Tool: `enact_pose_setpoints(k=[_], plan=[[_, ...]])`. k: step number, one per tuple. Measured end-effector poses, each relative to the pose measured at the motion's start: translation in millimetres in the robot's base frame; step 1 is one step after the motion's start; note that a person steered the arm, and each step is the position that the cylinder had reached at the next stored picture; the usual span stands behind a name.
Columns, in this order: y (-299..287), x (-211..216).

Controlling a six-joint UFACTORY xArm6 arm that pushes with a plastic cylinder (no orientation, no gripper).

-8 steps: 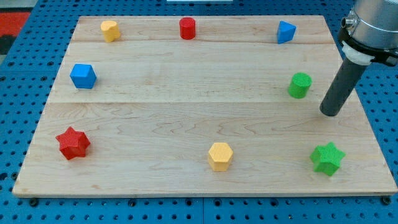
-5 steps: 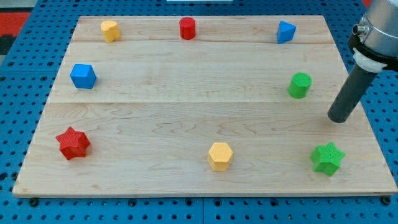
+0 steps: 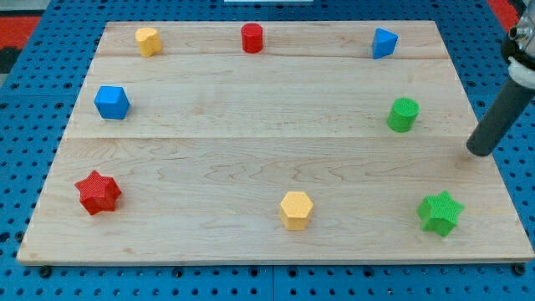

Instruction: Push the green circle towards the green star

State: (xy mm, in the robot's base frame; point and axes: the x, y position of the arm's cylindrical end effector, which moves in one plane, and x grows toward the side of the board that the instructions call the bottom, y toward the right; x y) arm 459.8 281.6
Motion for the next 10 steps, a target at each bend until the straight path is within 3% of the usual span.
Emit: enact_pose_setpoints(k=[1,2,4,6,7,8,9,10], plan=[[-20.1,-44.3],[-51.7,-62.2],[-54.2,-90.2],[-71.5,-83.7],[-70.7,-57.7],[-91.5,-102.3],[-96.5,-100.8],[-96.5,-64.0]])
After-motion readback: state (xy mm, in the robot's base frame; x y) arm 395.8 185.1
